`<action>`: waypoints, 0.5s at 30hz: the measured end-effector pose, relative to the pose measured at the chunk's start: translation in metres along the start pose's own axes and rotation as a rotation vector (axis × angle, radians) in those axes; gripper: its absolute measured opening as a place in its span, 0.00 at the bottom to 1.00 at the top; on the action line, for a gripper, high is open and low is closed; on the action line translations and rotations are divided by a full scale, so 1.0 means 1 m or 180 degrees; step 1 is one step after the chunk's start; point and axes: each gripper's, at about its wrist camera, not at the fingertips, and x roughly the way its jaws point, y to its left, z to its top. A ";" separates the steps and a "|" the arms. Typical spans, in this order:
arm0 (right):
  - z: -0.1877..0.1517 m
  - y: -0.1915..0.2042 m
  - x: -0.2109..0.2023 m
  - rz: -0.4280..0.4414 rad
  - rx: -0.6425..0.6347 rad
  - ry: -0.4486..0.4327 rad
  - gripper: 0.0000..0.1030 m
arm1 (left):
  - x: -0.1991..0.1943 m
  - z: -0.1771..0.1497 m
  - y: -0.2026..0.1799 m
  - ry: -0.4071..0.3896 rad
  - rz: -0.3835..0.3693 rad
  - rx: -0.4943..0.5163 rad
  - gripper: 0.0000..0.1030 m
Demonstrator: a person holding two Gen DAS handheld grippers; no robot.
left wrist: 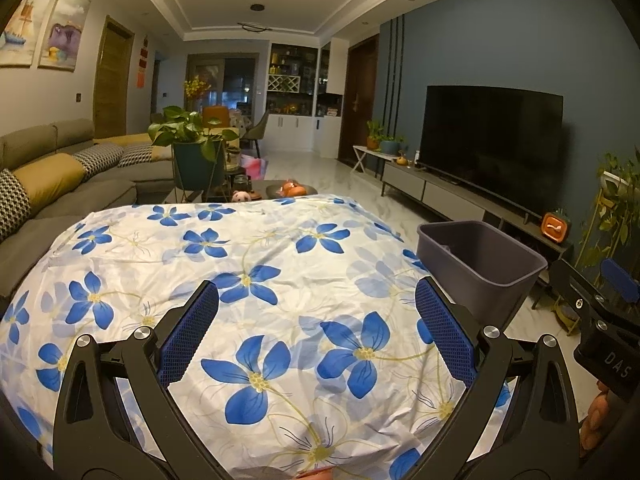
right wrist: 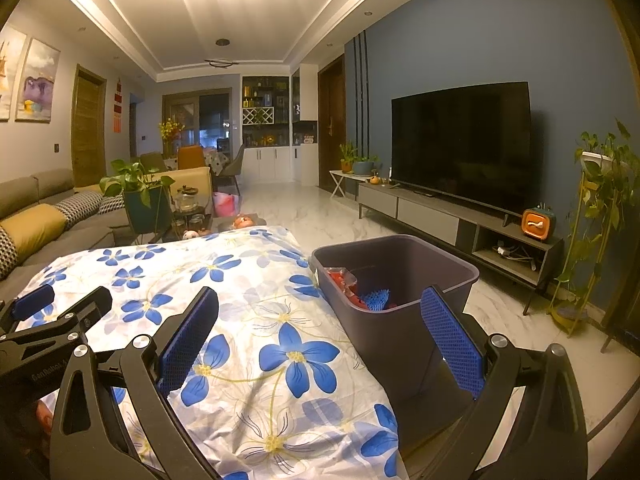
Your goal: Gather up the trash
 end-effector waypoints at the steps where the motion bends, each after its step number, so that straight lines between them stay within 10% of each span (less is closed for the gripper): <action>1: 0.000 0.000 0.000 0.0002 0.0001 -0.0001 0.95 | 0.000 0.000 0.000 0.0003 0.0002 0.0004 0.94; 15: 0.000 -0.002 0.000 -0.0001 0.0002 -0.0006 0.95 | -0.002 0.002 -0.003 0.0003 -0.0017 -0.0003 0.94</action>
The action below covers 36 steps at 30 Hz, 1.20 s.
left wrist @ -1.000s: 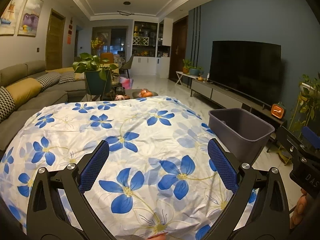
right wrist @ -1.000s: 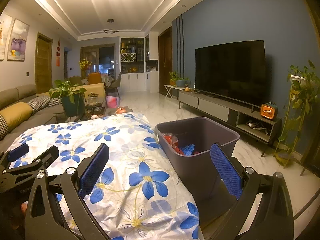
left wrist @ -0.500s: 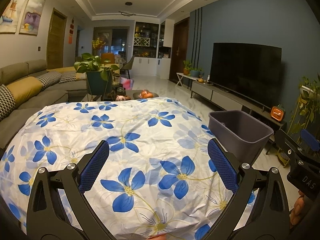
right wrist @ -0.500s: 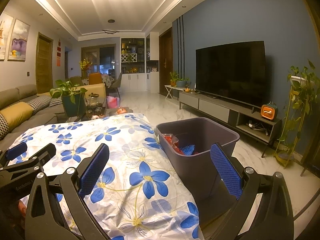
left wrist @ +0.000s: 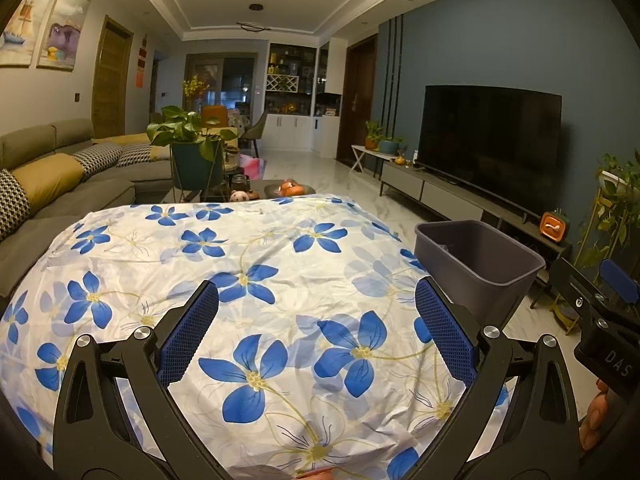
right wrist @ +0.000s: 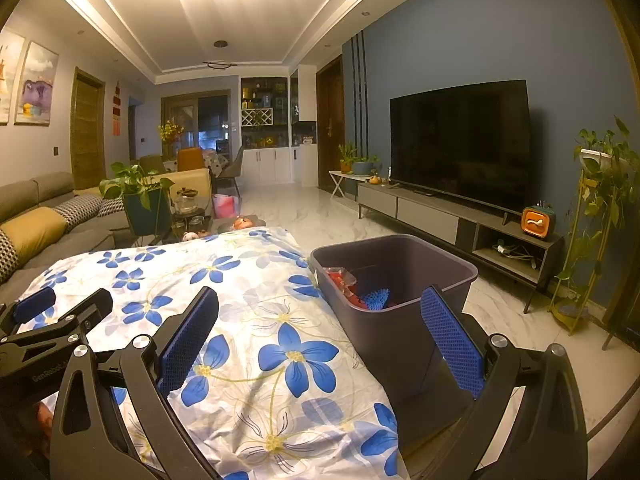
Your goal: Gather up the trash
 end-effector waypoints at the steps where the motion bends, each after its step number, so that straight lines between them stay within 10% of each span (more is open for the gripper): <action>1: 0.000 0.000 -0.001 -0.0001 0.0002 -0.0003 0.95 | 0.000 0.000 -0.001 0.0000 -0.0005 0.0002 0.94; 36: 0.000 0.000 -0.001 0.0010 0.0015 0.0003 0.95 | 0.000 -0.001 -0.002 -0.0006 -0.0006 -0.0008 0.94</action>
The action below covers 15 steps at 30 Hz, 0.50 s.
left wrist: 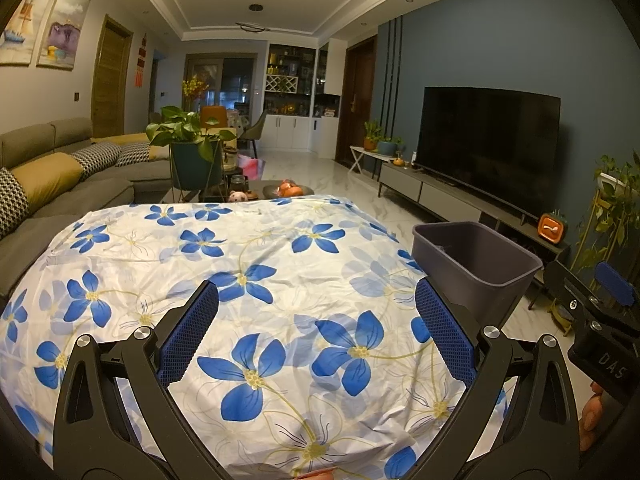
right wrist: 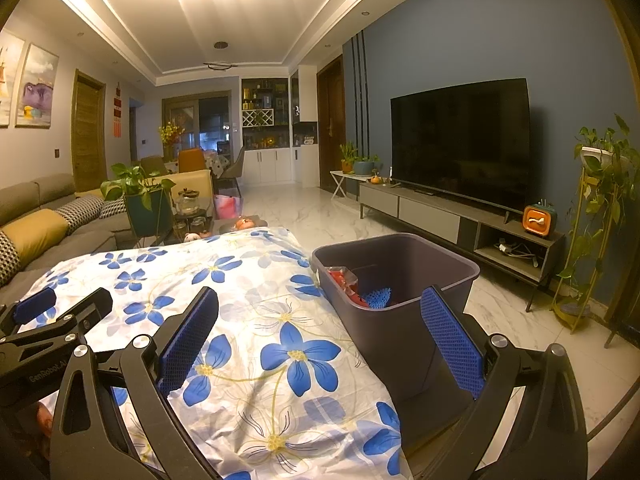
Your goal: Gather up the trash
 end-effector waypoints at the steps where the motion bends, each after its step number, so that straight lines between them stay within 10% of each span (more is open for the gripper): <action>1: 0.000 0.000 0.000 0.0001 0.0001 0.0000 0.95 | 0.000 0.000 -0.001 0.0000 0.0004 0.0002 0.94; 15: 0.000 -0.001 0.000 0.0003 0.0005 0.0000 0.95 | -0.001 0.000 -0.002 0.0004 -0.0012 0.0000 0.94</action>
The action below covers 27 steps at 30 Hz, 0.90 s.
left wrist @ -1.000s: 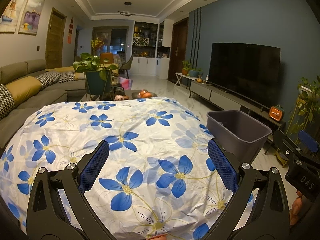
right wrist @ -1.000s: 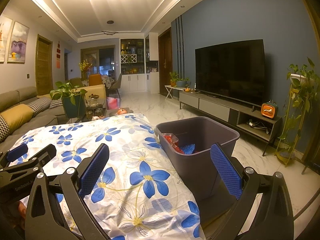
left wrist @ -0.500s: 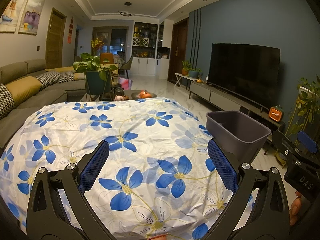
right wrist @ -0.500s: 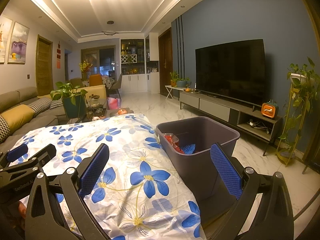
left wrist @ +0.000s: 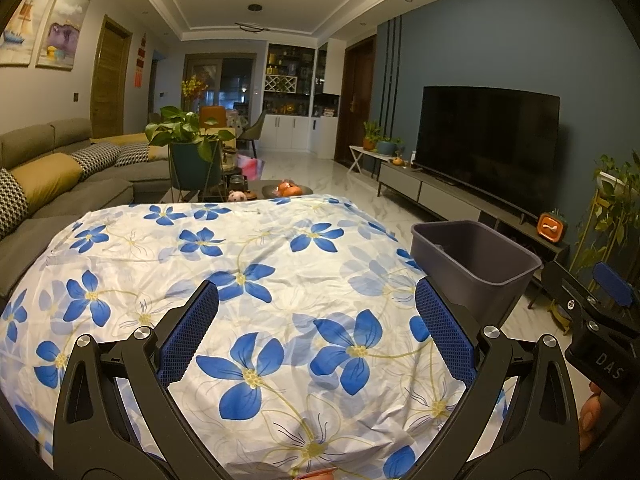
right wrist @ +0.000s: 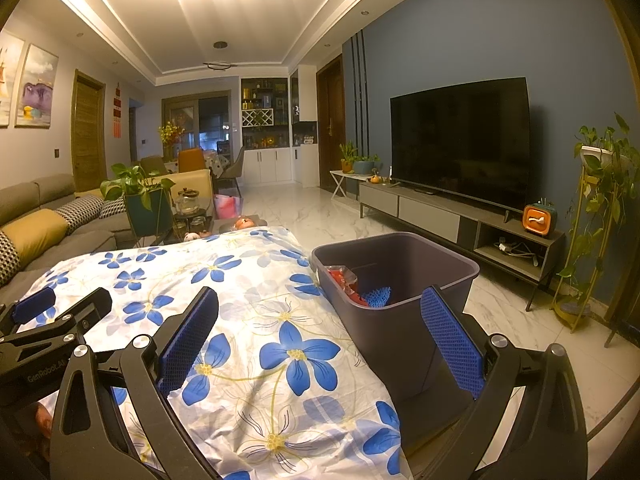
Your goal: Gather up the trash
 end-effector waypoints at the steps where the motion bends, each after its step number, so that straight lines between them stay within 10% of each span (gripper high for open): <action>1: 0.000 0.000 0.000 0.0002 0.0000 0.0002 0.95 | 0.000 0.000 -0.001 -0.0001 0.0002 0.0003 0.94; 27: 0.000 -0.002 -0.001 0.0006 0.0013 -0.0003 0.95 | -0.001 -0.001 0.000 -0.0008 0.0002 0.0007 0.94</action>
